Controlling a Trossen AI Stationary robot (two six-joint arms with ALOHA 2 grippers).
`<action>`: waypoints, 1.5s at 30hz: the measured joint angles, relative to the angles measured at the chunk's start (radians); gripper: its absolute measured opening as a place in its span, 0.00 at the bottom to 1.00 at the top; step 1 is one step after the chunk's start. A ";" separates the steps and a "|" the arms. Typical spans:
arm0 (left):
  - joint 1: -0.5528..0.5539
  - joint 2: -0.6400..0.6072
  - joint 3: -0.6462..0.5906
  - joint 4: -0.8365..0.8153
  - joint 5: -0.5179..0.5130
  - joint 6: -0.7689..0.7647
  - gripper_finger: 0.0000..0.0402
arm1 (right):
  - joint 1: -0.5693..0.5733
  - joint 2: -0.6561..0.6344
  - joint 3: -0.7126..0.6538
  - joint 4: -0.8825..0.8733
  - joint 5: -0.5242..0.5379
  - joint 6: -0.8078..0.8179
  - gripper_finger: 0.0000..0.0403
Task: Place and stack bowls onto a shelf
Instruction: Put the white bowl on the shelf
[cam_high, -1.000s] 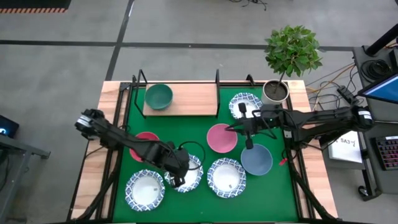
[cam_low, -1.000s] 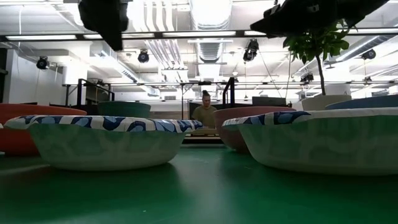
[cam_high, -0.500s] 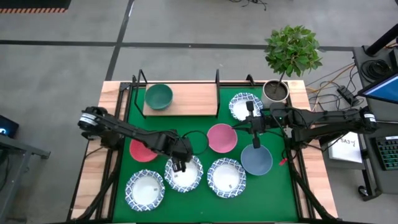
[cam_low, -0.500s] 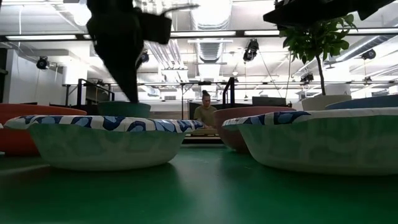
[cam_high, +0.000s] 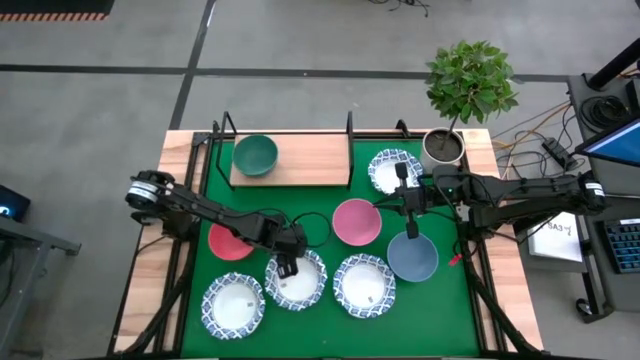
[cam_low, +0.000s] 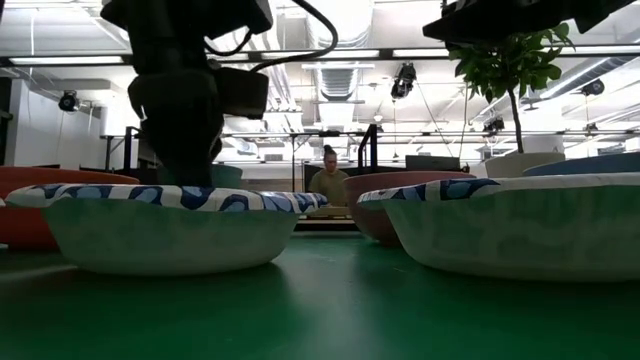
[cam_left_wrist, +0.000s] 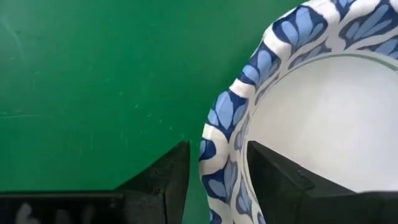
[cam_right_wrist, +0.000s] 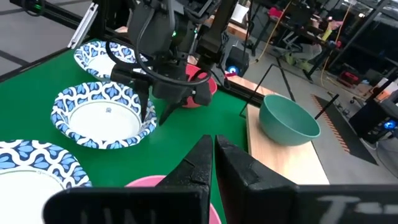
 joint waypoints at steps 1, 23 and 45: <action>0.000 0.000 -0.001 0.000 0.000 -0.003 0.34 | 0.000 0.000 0.000 0.000 0.000 0.000 0.02; 0.010 -0.115 0.063 0.000 -0.075 -0.045 0.00 | 0.000 0.000 0.000 0.001 0.008 0.016 0.02; 0.544 -0.270 0.184 0.005 -0.338 0.193 0.00 | -0.002 0.000 0.000 0.001 0.008 0.018 0.02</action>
